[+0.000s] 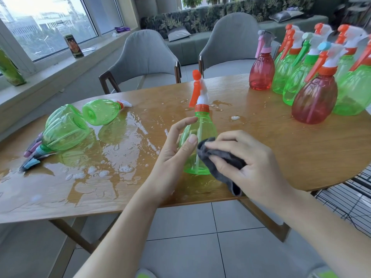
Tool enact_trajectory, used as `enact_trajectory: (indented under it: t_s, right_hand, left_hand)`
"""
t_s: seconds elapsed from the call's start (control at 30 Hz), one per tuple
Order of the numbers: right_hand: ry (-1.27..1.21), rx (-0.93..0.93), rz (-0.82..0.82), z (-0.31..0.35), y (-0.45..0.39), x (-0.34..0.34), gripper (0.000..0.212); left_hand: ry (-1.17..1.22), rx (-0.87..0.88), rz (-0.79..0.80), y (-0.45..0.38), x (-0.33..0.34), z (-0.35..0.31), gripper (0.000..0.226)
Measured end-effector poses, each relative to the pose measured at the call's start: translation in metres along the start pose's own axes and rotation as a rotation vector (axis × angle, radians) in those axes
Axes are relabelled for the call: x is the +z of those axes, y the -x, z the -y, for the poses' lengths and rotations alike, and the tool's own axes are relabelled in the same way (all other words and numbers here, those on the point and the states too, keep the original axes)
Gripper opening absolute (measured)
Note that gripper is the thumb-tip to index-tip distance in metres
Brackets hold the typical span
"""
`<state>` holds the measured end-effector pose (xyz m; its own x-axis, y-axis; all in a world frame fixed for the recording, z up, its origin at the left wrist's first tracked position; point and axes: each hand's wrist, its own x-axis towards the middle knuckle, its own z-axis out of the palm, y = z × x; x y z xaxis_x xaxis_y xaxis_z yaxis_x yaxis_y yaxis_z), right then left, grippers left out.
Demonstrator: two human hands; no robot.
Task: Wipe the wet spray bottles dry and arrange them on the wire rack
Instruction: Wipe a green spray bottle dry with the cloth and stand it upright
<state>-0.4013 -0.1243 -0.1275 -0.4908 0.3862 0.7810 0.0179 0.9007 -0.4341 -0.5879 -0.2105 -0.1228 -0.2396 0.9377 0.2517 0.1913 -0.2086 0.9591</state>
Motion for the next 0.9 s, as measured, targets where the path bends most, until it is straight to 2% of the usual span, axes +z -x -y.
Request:
enact_trajectory:
  t_s: [0.13, 0.27, 0.33, 0.43, 0.5, 0.57, 0.67, 0.9]
  right_hand:
    - [0.040, -0.149, 0.133, 0.000, 0.011, 0.005, 0.021]
    - [0.128, -0.236, 0.153, -0.001, 0.008, 0.003, 0.021]
    - [0.138, -0.221, 0.097, -0.003, 0.003, 0.000, 0.022]
    - [0.151, -0.155, -0.017, -0.006, -0.007, -0.004, 0.022]
    - [0.156, -0.075, -0.087, -0.008, -0.013, -0.005, 0.024]
    - [0.120, 0.027, -0.135, -0.009, -0.017, -0.006, 0.025]
    - [0.048, 0.122, -0.148, -0.007, -0.016, -0.004, 0.025]
    - [0.075, 0.057, -0.110, -0.002, -0.008, 0.003, 0.023]
  left_hand:
    - [-0.050, -0.008, -0.071, -0.003, 0.000, 0.001, 0.048]
    - [-0.035, -0.013, -0.055, -0.003, -0.001, 0.001, 0.044]
    - [0.014, -0.017, -0.016, -0.001, -0.003, -0.001, 0.039]
    - [0.019, -0.017, 0.028, 0.002, -0.005, -0.002, 0.043]
    - [-0.011, -0.005, 0.055, 0.002, -0.007, -0.001, 0.049]
    - [-0.037, 0.002, 0.069, 0.002, -0.009, -0.001, 0.046]
    - [-0.045, 0.002, 0.076, 0.002, -0.009, -0.004, 0.039]
    - [-0.076, 0.001, 0.060, 0.004, -0.004, -0.006, 0.037]
